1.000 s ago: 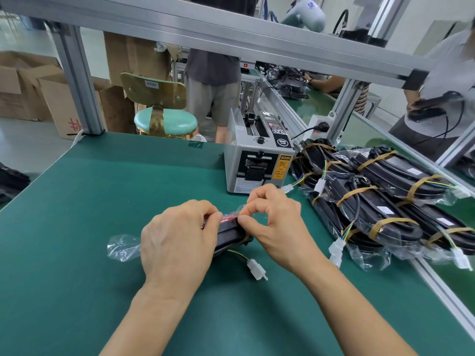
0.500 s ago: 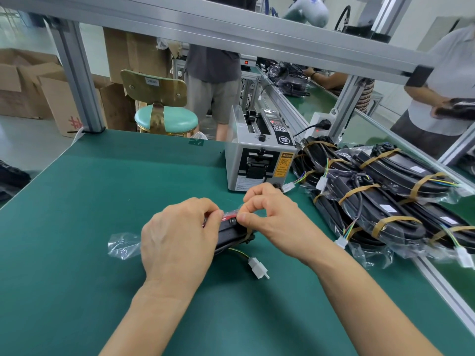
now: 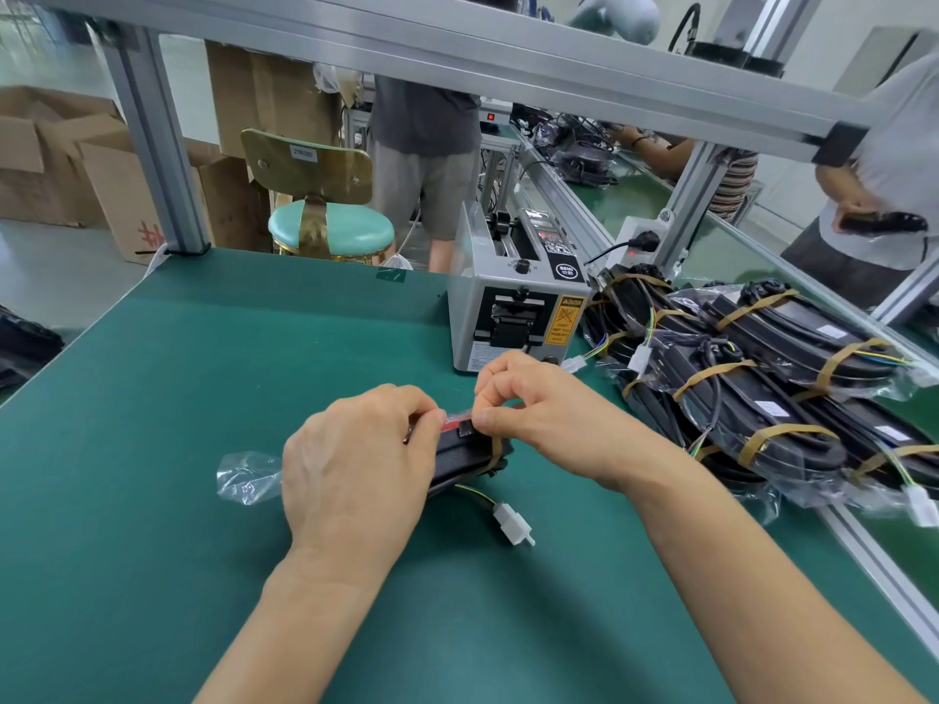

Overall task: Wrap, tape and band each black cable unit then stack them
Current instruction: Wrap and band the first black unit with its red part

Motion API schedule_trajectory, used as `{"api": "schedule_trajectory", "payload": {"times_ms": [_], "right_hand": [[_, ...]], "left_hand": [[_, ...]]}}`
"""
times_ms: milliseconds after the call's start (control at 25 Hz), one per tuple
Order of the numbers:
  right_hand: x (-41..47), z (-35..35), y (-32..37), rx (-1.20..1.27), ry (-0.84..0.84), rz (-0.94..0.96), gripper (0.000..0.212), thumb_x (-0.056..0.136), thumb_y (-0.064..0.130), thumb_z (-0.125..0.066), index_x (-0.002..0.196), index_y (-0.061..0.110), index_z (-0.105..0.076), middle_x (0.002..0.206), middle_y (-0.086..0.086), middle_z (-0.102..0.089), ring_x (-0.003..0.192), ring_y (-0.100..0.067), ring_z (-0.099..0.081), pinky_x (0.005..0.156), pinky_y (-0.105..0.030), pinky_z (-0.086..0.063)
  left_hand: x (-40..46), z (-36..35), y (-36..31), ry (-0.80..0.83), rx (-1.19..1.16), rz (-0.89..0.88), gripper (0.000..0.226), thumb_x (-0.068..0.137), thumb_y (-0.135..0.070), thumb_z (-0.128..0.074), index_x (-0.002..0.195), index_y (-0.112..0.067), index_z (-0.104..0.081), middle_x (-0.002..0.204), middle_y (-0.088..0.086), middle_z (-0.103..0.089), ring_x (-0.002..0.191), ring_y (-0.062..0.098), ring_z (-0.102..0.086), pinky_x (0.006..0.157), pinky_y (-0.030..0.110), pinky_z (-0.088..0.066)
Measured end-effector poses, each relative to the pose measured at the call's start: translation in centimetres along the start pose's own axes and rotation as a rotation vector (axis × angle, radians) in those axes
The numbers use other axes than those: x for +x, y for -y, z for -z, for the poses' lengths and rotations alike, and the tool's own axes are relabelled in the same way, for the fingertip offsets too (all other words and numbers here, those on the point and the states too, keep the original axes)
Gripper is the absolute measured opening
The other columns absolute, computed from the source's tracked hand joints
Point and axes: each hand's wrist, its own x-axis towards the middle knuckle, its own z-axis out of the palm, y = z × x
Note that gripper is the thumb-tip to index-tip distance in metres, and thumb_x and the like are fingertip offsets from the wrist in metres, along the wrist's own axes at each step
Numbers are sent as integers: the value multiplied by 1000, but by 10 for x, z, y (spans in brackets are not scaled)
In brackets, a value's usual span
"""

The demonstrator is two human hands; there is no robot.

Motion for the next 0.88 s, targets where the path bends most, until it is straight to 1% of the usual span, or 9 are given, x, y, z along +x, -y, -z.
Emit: {"api": "schedule_trajectory", "payload": {"times_ms": [80, 240, 360, 520, 600, 680, 720, 840, 880], "right_hand": [[1, 3, 1, 11, 22, -1, 28, 88, 10, -61, 63, 22, -58, 99, 8, -50, 76, 1, -49, 75, -20, -40], [2, 2, 2, -33, 41, 3, 25, 89, 11, -61, 66, 20, -58, 101, 6, -50, 74, 0, -48, 79, -26, -44], [2, -1, 4, -104, 27, 22, 27, 89, 12, -61, 64, 21, -55, 102, 4, -49, 72, 4, -45, 75, -19, -36], [1, -4, 4, -169, -28, 36, 28, 89, 16, -62, 62, 24, -54, 101, 4, -49, 67, 5, -44, 65, -13, -32], [0, -7, 4, -200, -63, 44, 24, 87, 17, -63, 65, 23, -58, 99, 5, -49, 70, 4, -45, 66, -14, -34], [0, -10, 3, -199, -115, 23, 13, 84, 17, -66, 72, 21, -62, 97, 4, -51, 79, 0, -50, 70, -18, -41], [1, -10, 1, -129, -144, -7, 11, 82, 14, -68, 78, 22, -61, 97, 4, -51, 83, -2, -55, 72, -19, -46], [3, -8, -6, 333, -155, -146, 36, 80, -4, -65, 99, 24, -52, 104, -1, -51, 99, -17, -62, 90, -31, -50], [4, -9, -7, 440, -147, -172, 38, 81, -6, -64, 100, 25, -52, 105, -2, -51, 100, -18, -61, 92, -29, -49]], "left_hand": [[0, 0, 0, -2, -1, 1, 11, 76, -29, -74, 66, -30, -69, 59, -4, -64, 57, 31, -57, 54, 28, -35], [0, -1, 1, 0, -6, -2, 10, 77, -31, -73, 68, -30, -70, 60, -3, -65, 59, 32, -58, 55, 29, -37], [0, -1, 1, 10, -5, 5, 9, 78, -32, -72, 69, -30, -70, 61, -3, -65, 61, 32, -58, 55, 29, -37], [1, -1, 1, 0, -10, -3, 11, 77, -29, -74, 66, -29, -69, 58, -2, -63, 58, 32, -57, 54, 28, -35], [1, -1, 0, 6, -14, 3, 10, 77, -29, -73, 68, -29, -70, 60, -2, -64, 60, 33, -58, 55, 29, -36], [1, -1, 0, 7, -20, 9, 9, 78, -30, -72, 69, -29, -71, 61, -1, -65, 61, 33, -58, 56, 31, -38], [1, 0, 0, 11, -21, 14, 9, 79, -31, -71, 70, -29, -71, 61, -1, -65, 62, 34, -58, 56, 31, -38], [0, 0, -1, 27, -19, 20, 9, 81, -33, -69, 73, -29, -71, 62, -1, -65, 64, 33, -57, 57, 31, -37], [0, 0, -1, 27, -17, 21, 10, 81, -33, -69, 73, -29, -71, 63, -1, -65, 64, 33, -57, 57, 31, -37]]}}
